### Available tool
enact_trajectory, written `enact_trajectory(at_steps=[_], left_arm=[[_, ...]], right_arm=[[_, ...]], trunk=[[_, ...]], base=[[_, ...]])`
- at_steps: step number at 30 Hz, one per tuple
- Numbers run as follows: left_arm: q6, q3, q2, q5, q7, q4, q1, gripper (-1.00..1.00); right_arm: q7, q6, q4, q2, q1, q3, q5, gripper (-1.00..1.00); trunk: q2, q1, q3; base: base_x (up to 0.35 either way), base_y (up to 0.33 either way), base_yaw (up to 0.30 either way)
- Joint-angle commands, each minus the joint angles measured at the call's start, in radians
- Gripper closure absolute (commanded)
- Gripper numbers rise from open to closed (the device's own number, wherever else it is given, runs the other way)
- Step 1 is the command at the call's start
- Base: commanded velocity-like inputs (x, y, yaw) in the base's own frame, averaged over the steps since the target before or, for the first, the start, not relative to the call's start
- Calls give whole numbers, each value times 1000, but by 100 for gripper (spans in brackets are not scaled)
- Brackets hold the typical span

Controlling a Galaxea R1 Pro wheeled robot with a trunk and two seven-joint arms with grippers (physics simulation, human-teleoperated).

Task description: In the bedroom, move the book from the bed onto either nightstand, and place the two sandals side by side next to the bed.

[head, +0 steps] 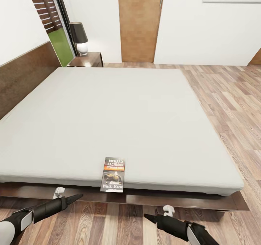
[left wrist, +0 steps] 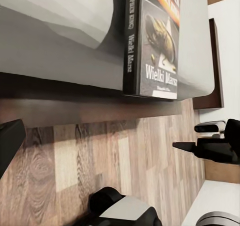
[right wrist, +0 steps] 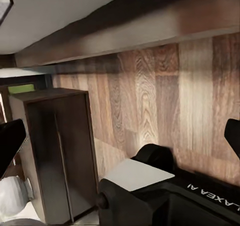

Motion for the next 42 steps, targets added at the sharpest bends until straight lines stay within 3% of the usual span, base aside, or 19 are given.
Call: enact_trajectory(at_steps=[1,4,7,16,18,22,25,42], left_arm=[[6,-5,0,7,-3,0,-1,-100],[6,-6,-1,7,-4,0,0,-100],[6,-6,-1,7,-5,0,-1,-100],[6,-6,-1,9,-5,0,0,-100],[6,-6,-3,9,-5,0,0,-100],[6,-6,-7,8,-5,0,0,-100],[6,-6,-11,8,-5,0,0,-100],[6,-6,-33,7,-5,0,0,-100]], right_arm=[[3,22,-1,1,0,-3,-7,-100],[5,129,-21,3,-1,-2,-7,-100],[6,167,-58,4,-1,-2,-8,-100],[18,209,-83,17,-2,-2,-9,-100],[39,214,-89,18,-2,-2,-10,-100],[170,261,-109,19,-2,-2,-9,-100],[224,288,-144,18,-2,-1,-9,-100],[229,296,-227,22,-8,-1,-10,-100]], trunk=[[0,0,-1],[0,0,-1],[0,0,-1],[0,0,-1],[0,0,-1],[0,0,-1],[0,0,-1],[0,0,-1]], base=[[0,0,0],[0,0,0],[0,0,0],[0,0,0],[0,0,0],[0,0,0],[0,0,0],[0,0,0]])
